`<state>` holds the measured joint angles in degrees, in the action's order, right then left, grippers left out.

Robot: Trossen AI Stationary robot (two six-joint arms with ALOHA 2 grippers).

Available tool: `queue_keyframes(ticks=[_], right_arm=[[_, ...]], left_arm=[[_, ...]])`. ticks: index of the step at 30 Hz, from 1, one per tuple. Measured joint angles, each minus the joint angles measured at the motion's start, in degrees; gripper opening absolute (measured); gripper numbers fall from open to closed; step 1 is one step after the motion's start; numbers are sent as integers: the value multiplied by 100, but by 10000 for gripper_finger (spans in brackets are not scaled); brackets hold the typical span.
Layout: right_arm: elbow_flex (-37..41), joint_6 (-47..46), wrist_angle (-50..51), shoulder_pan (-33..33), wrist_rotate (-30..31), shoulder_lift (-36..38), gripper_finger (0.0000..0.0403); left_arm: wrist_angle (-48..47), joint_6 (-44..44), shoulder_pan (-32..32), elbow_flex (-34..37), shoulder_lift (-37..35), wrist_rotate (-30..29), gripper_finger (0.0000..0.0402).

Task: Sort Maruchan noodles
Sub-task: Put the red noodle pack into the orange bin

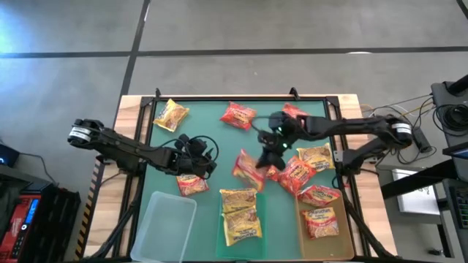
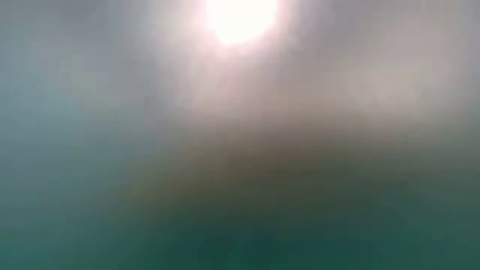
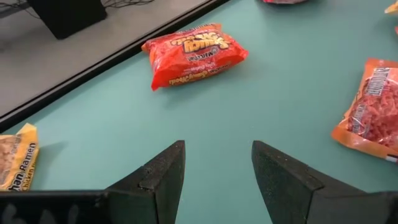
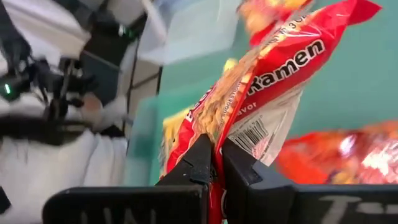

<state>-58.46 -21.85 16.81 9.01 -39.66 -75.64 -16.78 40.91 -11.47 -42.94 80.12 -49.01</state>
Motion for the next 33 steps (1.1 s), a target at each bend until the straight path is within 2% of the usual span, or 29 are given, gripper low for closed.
queue_keyframes(ticks=[2,7,11,16,21,24,27,33], right_arm=[[3,81,429,-338,197,226,8],[4,461,1267,-1332,261,676,8],[7,-103,1855,-2128,474,858,8],[11,-869,3049,-2967,1041,960,8],[16,-1862,3956,-3415,957,1072,8],[22,-2250,4142,-3626,617,1191,8],[22,-2387,4203,-3750,629,1348,8],[22,-2764,4757,-3789,1488,1543,9]], left_arm=[[-3,0,1,0,-2,0,171],[-7,8,-1,0,-4,0,171],[5,13,-1,0,-7,0,171],[132,78,1,-1,-7,1,171],[274,77,1,-11,-7,2,171],[275,76,1,-11,-7,0,171],[280,76,1,-11,-7,0,171],[314,76,1,-11,-4,0,171]])
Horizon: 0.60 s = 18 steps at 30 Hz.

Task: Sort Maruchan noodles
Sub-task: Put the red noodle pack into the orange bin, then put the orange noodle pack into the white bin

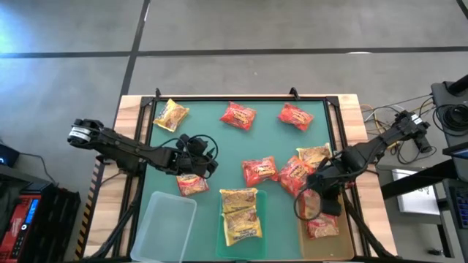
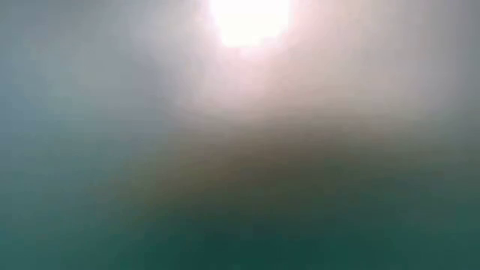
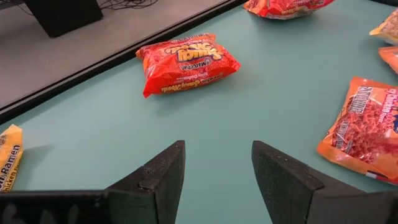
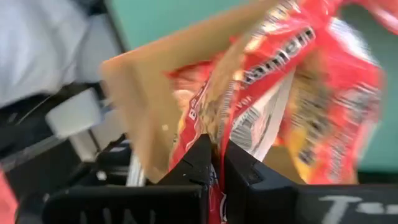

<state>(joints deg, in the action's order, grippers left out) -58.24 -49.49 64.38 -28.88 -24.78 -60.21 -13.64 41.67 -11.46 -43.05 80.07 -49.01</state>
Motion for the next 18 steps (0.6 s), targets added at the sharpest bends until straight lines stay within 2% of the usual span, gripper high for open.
queue_keyframes(ticks=[6,12,18], right_arm=[[0,-502,815,-1,29,-114,24],[-16,-613,877,1,27,-142,62],[-409,-500,864,32,-54,-144,95]], left_arm=[[1,-4,0,0,0,0,171],[10,-9,0,0,2,0,171],[30,-7,3,0,2,0,171]])
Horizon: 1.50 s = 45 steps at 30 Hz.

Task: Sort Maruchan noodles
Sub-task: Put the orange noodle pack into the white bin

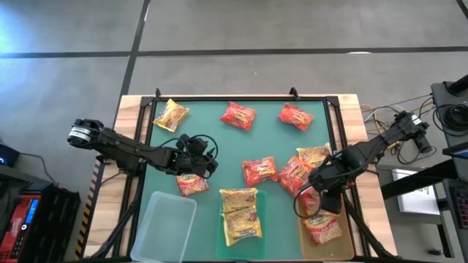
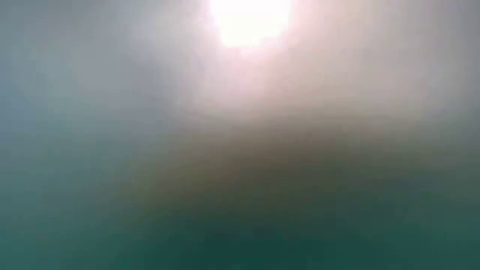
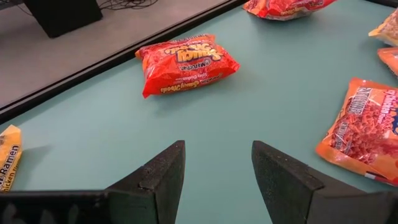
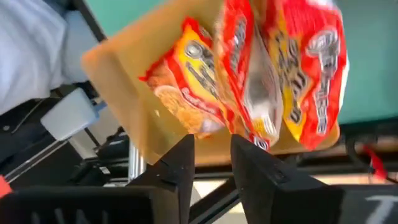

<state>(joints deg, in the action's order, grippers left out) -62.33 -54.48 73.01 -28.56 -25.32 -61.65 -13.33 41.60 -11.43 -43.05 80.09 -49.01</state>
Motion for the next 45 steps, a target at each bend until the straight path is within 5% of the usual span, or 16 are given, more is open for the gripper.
queue_keyframes(ticks=[3,9,12,27,35,45], right_arm=[[-235,481,-36,98,653,-29,102],[-513,1607,-225,455,3703,-166,101],[-499,2036,-329,861,4580,-261,100],[191,4618,-2983,3331,4482,-592,100],[582,4945,-4250,3840,3084,-808,100],[645,5331,-4624,3873,3130,-1439,100]], left_arm=[[4,22,1,0,0,2,171],[5,50,0,0,2,48,171],[26,51,6,0,2,48,171],[75,118,81,0,2,44,171],[94,140,82,0,2,50,171],[282,106,168,0,2,50,171]])
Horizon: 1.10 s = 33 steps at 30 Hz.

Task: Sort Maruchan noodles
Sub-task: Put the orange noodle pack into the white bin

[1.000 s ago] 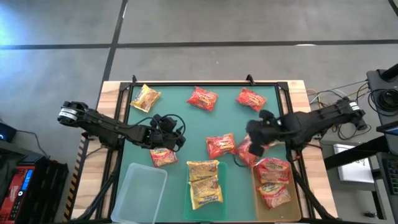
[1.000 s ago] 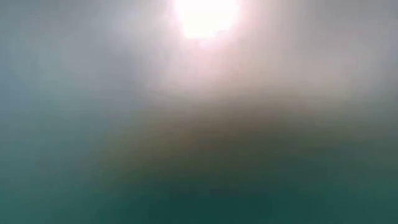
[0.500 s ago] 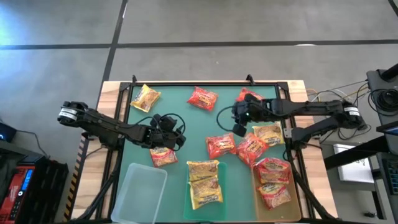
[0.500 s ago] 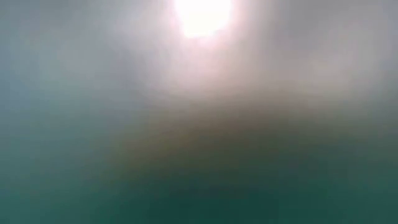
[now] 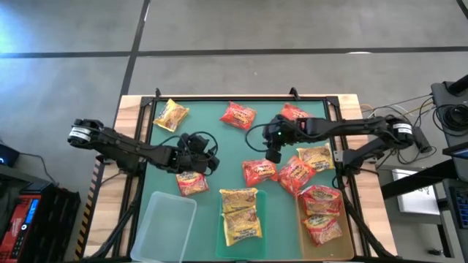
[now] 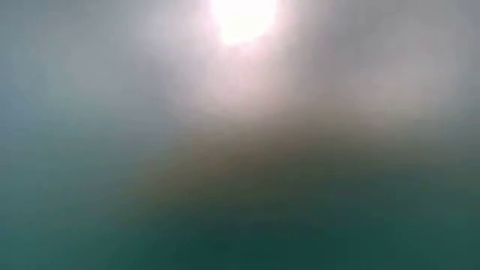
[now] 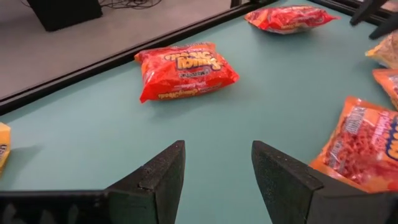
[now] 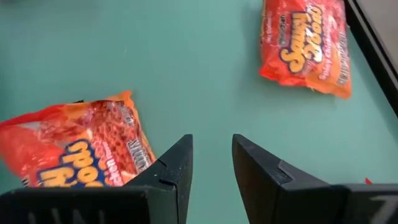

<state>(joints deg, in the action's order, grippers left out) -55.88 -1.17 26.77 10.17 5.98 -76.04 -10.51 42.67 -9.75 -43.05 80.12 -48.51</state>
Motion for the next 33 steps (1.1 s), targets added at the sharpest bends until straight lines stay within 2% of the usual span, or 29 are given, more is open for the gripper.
queue_keyframes(ticks=[9,16,22,26,33], right_arm=[[2,167,-745,465,-109,-505,100],[7,77,-1404,968,-689,-901,100],[8,261,-2081,1196,-1231,-1303,100],[9,405,-2628,1257,-1220,-1557,100],[7,231,-3349,1298,-856,-1939,100]], left_arm=[[3,-27,380,0,0,141,171],[390,-480,812,0,130,471,169],[1086,-935,1263,0,553,953,169],[1560,-1203,1536,-36,859,1190,169],[1610,-1513,1810,-442,1361,1266,168]])
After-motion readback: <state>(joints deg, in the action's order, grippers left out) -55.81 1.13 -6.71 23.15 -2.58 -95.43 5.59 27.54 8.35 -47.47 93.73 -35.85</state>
